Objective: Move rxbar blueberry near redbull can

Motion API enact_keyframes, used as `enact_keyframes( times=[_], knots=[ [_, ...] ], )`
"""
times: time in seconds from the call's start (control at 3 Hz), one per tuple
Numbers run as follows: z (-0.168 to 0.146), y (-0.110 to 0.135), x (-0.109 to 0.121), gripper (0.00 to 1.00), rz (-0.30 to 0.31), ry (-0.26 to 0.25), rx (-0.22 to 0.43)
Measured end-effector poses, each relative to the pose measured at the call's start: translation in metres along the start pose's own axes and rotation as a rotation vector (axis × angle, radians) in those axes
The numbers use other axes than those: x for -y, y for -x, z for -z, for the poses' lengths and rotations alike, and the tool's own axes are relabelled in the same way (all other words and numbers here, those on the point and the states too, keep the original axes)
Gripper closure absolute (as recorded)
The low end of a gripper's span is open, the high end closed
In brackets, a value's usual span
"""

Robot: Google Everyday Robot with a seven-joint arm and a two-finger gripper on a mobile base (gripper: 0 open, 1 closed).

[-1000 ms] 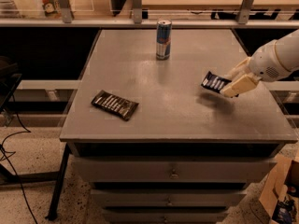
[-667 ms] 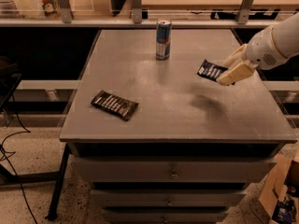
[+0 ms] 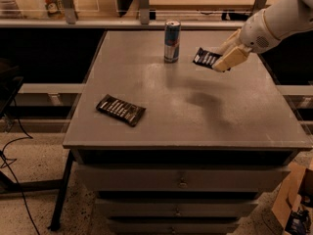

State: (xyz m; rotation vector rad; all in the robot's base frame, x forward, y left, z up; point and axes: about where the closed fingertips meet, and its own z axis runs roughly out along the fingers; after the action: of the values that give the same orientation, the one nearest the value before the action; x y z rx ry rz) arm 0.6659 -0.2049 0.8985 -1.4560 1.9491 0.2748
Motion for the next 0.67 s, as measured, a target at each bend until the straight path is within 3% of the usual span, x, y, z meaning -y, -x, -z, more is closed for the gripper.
enact_keyframes(
  times=[0.67],
  knots=[
    [-0.027,0.029,0.021,0.47,-0.052,-0.046,0.106]
  ],
)
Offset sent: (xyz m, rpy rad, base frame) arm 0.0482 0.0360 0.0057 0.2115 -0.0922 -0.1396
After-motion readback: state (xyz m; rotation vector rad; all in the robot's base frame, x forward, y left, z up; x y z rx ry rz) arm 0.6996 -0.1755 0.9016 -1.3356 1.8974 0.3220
